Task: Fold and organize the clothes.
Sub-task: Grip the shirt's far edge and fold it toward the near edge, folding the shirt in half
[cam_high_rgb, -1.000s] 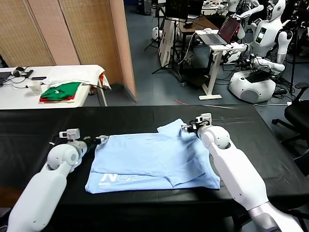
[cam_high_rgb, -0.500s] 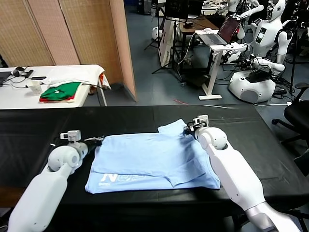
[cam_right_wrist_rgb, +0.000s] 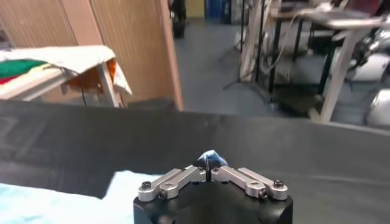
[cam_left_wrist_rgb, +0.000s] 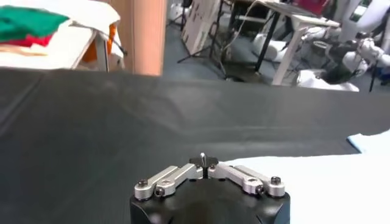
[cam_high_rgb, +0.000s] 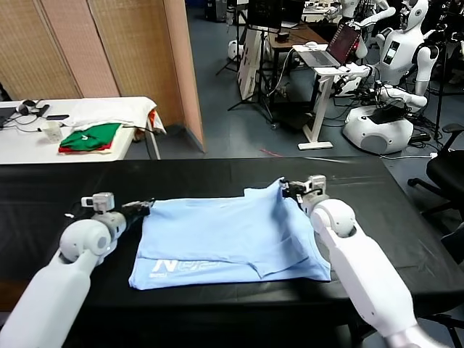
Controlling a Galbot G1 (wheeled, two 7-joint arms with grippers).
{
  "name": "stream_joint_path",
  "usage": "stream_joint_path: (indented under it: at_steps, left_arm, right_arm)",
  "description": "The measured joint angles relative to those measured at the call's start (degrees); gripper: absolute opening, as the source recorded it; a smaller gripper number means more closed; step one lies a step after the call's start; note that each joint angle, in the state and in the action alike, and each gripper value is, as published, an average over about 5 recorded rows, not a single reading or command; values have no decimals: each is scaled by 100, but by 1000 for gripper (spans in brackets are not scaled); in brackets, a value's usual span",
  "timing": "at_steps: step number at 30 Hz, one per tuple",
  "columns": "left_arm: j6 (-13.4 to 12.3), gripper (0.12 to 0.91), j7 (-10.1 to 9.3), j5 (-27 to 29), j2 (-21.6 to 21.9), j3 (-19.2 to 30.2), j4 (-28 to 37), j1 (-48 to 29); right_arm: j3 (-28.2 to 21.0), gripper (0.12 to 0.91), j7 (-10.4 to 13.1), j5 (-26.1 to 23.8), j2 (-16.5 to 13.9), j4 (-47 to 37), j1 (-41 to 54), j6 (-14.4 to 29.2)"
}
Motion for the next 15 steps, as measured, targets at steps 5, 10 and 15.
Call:
stream_joint_path:
  at_steps: [5, 10, 15]
  left_arm:
    - [-46, 147, 19, 9, 219, -215, -519, 439]
    - [-73, 147, 49, 166, 405, -497, -1006, 943]
    - [-39, 147, 6, 359, 396, -687, -1355, 1365]
  right_arm:
    - [274, 141, 27, -126, -198, 564, -520, -149]
    - [432, 141, 204, -109, -309, 1066, -984, -473]
    - [527, 141, 377, -245, -366, 1635, -1579, -849]
